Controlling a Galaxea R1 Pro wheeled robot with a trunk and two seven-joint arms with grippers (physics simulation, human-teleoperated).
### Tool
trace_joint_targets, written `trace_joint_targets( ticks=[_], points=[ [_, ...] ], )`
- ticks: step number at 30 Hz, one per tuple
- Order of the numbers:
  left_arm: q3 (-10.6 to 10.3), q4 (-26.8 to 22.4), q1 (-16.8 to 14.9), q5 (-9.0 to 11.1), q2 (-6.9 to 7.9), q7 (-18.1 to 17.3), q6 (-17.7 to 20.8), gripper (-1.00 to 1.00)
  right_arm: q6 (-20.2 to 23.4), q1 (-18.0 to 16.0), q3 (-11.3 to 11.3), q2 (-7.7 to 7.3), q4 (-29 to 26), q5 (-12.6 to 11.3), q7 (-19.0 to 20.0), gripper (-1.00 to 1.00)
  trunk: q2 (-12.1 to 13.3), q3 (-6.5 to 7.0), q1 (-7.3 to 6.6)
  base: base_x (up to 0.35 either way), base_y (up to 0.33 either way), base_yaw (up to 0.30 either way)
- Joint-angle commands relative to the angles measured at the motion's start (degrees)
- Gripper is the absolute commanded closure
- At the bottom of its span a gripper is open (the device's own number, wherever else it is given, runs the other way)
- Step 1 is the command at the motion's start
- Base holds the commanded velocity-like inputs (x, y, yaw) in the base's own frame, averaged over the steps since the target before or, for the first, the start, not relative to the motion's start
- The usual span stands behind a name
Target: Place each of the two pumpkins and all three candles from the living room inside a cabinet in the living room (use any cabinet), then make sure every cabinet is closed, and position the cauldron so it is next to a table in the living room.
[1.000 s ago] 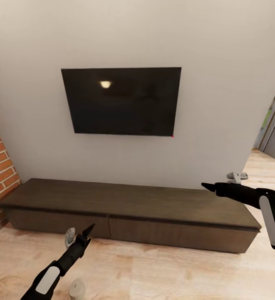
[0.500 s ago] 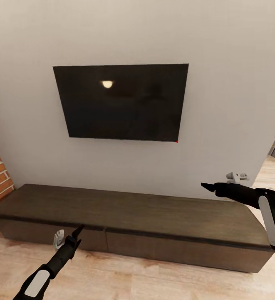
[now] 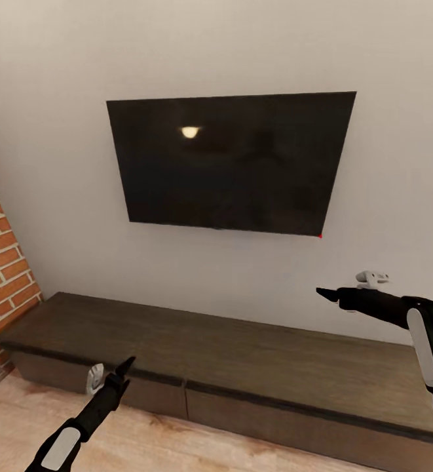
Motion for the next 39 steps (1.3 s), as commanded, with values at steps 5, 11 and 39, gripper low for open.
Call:
trace_joint_targets(
  ticks=[5, 11, 39],
  points=[
    [-0.2, 0.03, -0.01, 0.25, -0.17, 0.17, 0.57, -1.0, 0.37, -0.07, -0.15, -0.01, -0.02, -0.32, -0.04, -1.0, -0.03, -0.06, 0.03, 0.307, -0.068, 0.003],
    [-0.32, 0.0, 0.01, 0.23, -0.2, 0.32, 0.74, -1.0, 0.37, -0.03, 0.02, -0.01, -0.02, -0.32, -0.04, -1.0, -0.03, -0.06, 0.03, 0.086, -0.032, 0.0],
    [6.01, 1.34, 1.48, -1.36, 3.17, 2.27, 7.4, -1.0, 0.37, -0.48, -0.57, -0.01, -0.02, -1.33, 0.05, -1.0, -6.85, -3.11, 3.77, 0.003, -0.001, 0.0]
  ],
)
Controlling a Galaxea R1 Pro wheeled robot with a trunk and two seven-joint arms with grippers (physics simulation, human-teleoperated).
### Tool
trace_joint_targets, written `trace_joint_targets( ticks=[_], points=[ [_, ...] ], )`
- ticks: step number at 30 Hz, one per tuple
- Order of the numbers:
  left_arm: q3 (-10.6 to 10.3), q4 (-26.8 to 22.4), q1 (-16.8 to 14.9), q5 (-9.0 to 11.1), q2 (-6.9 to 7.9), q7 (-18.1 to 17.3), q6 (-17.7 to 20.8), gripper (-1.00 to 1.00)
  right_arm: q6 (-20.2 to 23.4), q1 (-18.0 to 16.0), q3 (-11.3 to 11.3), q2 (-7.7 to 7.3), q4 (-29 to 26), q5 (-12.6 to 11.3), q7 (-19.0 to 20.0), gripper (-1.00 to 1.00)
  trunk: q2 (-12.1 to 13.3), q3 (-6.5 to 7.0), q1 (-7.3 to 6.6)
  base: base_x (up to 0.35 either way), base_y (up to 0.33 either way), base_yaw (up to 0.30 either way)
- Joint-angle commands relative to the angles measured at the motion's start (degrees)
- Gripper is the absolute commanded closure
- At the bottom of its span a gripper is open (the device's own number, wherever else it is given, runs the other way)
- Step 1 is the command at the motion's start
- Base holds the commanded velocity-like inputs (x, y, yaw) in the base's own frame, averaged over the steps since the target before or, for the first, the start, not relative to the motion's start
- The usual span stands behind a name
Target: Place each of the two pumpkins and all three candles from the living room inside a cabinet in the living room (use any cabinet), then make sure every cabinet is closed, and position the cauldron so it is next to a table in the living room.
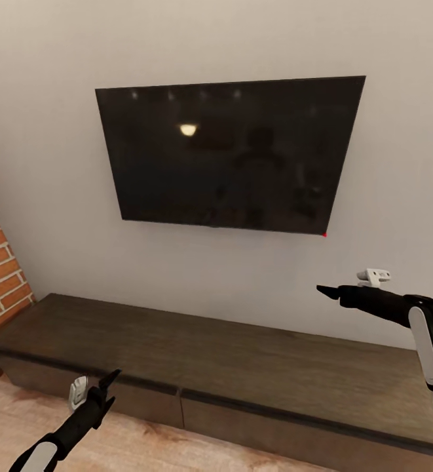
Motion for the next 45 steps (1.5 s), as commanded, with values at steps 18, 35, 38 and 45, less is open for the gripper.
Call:
trace_joint_targets(
  ticks=[18, 35, 38, 45],
  points=[
    [0.79, 0.1, -2.06, 7.0, -0.37, 3.03, 1.9, -1.0, 0.35, 0.29, 0.13, -0.75, -0.02, -9.66, 3.96, -1.0, -7.26, -3.3, 3.96, 0.0, 0.0, 0.0],
    [0.21, -0.19, -1.71, 6.89, -0.12, 2.89, 2.26, -1.0, 0.35, 0.47, 0.04, -0.23, -0.02, -11.7, 20.2, -1.0, -14.08, -6.35, 7.69, 0.0, 0.0, 0.0],
    [0.11, -0.38, -1.7, 6.69, -0.06, 2.88, 2.22, -1.0, -0.04, 0.46, -0.2, -0.2, -0.01, -11.53, 22.25, -1.0, -15.29, -6.89, 8.35, 0.0, 0.0, 0.0],
    [0.07, -0.47, -1.69, 6.5, -0.31, 3.24, 1.81, -1.0, -0.17, 0.41, -0.3, -0.18, 0.01, -11.46, 23.12, -1.0, -18.09, -8.14, 9.89, 0.0, 0.0, 0.0]
  ],
)
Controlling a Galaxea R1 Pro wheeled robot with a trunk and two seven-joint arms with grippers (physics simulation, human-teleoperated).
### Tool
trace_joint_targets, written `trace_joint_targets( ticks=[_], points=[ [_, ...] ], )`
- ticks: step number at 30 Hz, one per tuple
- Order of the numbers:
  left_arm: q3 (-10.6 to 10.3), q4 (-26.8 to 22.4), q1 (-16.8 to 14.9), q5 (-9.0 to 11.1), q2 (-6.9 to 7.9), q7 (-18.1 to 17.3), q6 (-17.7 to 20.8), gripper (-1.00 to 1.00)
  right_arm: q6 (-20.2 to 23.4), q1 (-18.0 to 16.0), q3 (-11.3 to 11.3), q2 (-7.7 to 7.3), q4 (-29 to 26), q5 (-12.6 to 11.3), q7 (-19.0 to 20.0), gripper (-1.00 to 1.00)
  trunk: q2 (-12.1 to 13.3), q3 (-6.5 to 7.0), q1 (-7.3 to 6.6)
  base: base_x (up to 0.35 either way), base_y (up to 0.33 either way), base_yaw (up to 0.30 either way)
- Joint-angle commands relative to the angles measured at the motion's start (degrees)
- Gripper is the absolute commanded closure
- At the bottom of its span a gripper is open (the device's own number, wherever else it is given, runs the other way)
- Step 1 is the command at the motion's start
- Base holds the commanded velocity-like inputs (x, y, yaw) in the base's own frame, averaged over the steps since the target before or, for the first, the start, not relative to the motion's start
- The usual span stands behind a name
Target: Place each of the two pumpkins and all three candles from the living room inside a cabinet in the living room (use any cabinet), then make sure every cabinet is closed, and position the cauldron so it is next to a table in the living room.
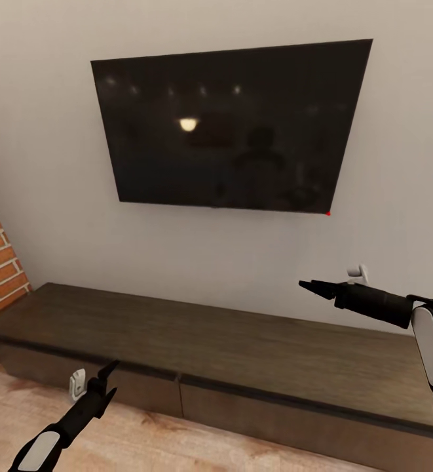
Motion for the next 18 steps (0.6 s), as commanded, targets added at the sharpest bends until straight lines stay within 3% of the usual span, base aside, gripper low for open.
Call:
trace_joint_targets(
  ticks=[1, 5, 8, 13, 18],
  points=[
    [0.17, 0.02, -0.05, 0.29, -0.01, -0.11, 0.44, -1.0, 0.21, -0.05, -0.03, 0.0, 0.01, 0.15, 0.43, -1.0, -0.44, -0.24, 0.22, 0.0, 0.0, 0.0],
    [0.37, 0.22, -0.27, 0.29, 0.44, 0.03, 0.5, -1.0, 0.14, -0.06, -0.09, -0.17, 0.0, 0.15, 0.58, -1.0, -2.05, -0.96, 1.1, 0.0, 0.0, 0.0],
    [0.41, 0.49, -2.82, -0.01, 1.86, 1.07, 0.36, -1.0, 0.06, -0.06, -0.19, -0.13, -0.01, 0.13, 0.65, -1.0, -3.25, -1.5, 1.76, 0.0, 0.0, 0.0],
    [0.7, 0.07, -3.92, 0.64, 2.83, 0.91, 0.67, -1.0, -0.09, -0.06, -0.22, -0.31, -0.02, 0.11, 0.88, -1.0, -3.25, -1.5, 1.76, 0.0, 0.0, 0.0],
    [0.79, 0.19, -4.02, 0.9, 2.62, 0.83, 0.33, -1.0, -0.18, -0.06, -0.22, -0.36, 0.0, 0.1, 0.9, -1.0, -3.25, -1.5, 1.76, 0.0, 0.0, 0.0]
  ],
)
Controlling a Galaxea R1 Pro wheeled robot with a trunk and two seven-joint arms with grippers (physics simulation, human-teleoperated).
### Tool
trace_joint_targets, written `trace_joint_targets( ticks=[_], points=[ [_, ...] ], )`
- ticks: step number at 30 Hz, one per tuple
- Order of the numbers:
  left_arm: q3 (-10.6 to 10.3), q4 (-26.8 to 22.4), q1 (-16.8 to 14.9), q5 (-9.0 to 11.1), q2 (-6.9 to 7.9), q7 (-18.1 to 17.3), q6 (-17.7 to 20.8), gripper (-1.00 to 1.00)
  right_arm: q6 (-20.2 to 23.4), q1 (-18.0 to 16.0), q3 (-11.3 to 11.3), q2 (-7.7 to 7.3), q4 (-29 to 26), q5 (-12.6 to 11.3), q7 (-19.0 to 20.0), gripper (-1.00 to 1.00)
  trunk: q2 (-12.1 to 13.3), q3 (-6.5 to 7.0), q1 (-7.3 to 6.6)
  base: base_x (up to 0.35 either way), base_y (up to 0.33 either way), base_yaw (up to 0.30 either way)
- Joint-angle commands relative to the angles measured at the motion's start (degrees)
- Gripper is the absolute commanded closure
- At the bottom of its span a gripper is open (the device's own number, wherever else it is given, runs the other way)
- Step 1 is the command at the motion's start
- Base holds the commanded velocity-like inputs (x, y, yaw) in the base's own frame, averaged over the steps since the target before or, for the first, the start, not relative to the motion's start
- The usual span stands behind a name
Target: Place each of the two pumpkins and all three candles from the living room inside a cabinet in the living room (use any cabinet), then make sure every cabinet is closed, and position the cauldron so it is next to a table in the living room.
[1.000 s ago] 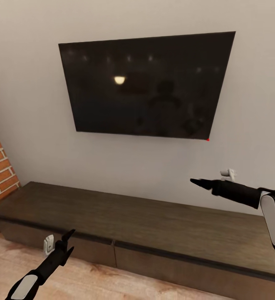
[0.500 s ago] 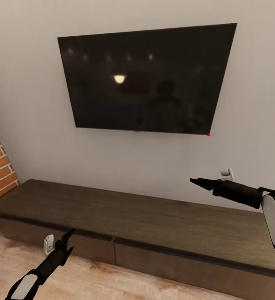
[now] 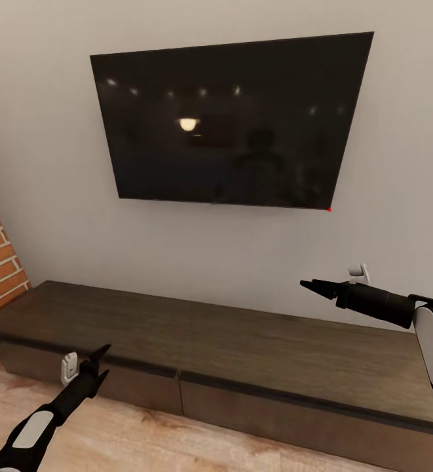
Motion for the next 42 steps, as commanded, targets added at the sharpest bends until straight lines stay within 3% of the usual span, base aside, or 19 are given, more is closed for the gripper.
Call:
trace_joint_targets(
  ticks=[1, 4, 22, 26, 32, 34, 42],
  points=[
    [0.19, -0.02, 0.06, 0.33, -0.23, -0.08, 0.43, -1.0, 0.19, -0.05, -0.04, 0.04, -0.01, 0.18, 0.31, -1.0, -0.03, -0.05, -0.01, 0.0, 0.0, 0.0],
    [0.27, -0.58, 1.1, 0.42, -0.78, -0.54, 0.55, -1.0, 0.19, -0.05, 0.0, 0.05, -0.02, 0.18, 0.3, -1.0, -0.03, -0.05, -0.01, 0.0, 0.0, 0.0],
    [1.63, 1.12, 2.08, 0.72, -0.67, -0.82, 0.39, -1.0, 0.28, -0.05, -0.6, -0.34, 0.03, 0.26, -0.09, -1.0, -7.25, -3.29, 3.95, 0.0, 0.0, 0.0],
    [1.74, 1.16, 2.08, 0.93, -0.63, -0.86, 0.59, -1.0, 1.1, -0.28, -1.94, -0.33, -0.01, 0.2, 0.0, -1.0, -8.85, -4.0, 4.82, 0.0, 0.0, -0.017],
    [1.87, 1.17, 2.08, 1.44, -0.6, -1.04, 1.02, -1.0, 1.1, -0.61, -2.56, -0.13, 0.0, 0.18, -0.02, -1.0, -11.26, -5.08, 6.14, 0.0, 0.0, -0.192],
    [2.29, 1.11, 2.08, 2.98, -0.46, -1.26, 1.07, -1.0, 1.1, -0.64, -2.62, 0.08, -0.03, 0.18, 0.0, -1.0, -12.06, -5.44, 6.58, 0.0, 0.0, -0.267],
    [2.37, 1.09, 2.08, 3.23, -0.25, -1.39, 1.15, -1.0, 1.1, -0.57, -2.63, 0.28, -0.03, 0.18, -0.03, -1.0, -15.27, -6.88, 8.34, 0.0, 0.0, -0.194]
  ],
)
